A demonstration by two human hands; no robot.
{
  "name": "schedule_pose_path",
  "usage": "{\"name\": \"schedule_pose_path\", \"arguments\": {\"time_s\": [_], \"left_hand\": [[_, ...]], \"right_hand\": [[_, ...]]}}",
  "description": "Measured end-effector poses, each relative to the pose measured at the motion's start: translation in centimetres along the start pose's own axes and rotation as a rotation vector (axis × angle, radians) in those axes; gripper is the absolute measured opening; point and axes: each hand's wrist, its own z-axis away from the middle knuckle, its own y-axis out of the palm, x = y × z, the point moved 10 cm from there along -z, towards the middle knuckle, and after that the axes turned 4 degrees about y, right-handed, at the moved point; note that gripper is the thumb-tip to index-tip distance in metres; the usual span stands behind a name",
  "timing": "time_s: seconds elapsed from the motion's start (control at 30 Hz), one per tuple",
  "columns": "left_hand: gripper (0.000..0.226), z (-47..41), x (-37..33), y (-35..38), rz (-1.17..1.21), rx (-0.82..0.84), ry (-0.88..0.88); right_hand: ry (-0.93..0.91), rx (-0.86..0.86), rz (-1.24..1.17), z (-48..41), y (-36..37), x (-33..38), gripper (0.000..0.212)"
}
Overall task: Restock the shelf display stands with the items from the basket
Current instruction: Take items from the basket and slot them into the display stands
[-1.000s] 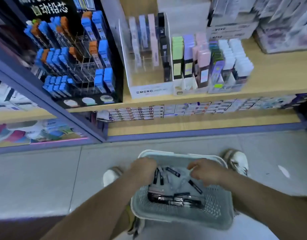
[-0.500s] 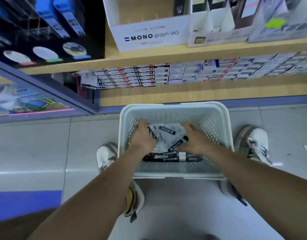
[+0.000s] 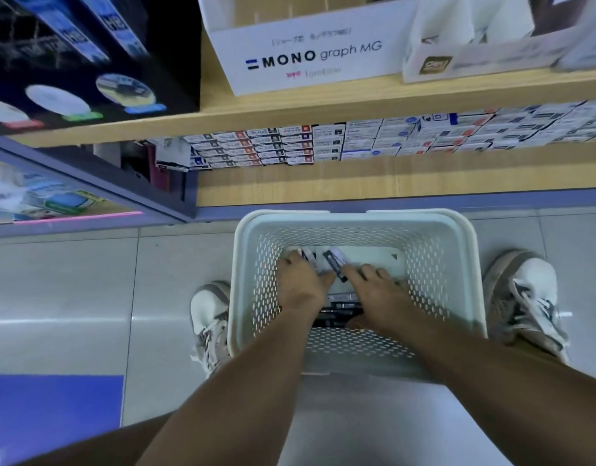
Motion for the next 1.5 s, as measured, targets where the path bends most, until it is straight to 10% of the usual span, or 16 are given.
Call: {"name": "schedule_pose_path", "arguments": {"time_s": [0.17, 0.57, 0.77, 1.03, 1.17, 1.5], "left_hand": [[0.087, -0.3, -2.1, 0.3, -0.224, -0.061, 0.051], [0.020, -1.7, -2.4, 0.5, 0.069, 0.088, 0.129], [0.020, -0.2, -1.8, 1.4, 0.445, 0.264, 0.052], [0.040, 3.5, -6.2, 1.0, 0.276, 0.286, 0.306], [0.031, 3.9, -5.8, -0.7, 0.262, 0.248, 0.357], [0.092, 1.6, -2.0, 2.3, -0.256, 0.184, 0.261]], "right_hand": [[-0.055, 0.013, 0.113, 0.3, -0.4, 0.3, 0.077], [-0.013, 0.112, -0.063, -0.9, -0.4, -0.9, 0.015], [0.361, 0.168, -1.269, -0.2, -0.2, -1.8, 0.019], [0.309, 0.441, -2.092, 1.4, -1.7, 4.3, 0.028], [0.431, 0.250, -1.990, 0.9, -0.9, 1.7, 0.021], [0.694, 0.035, -1.596, 2.2, 0.9, -3.8, 0.018]]}}
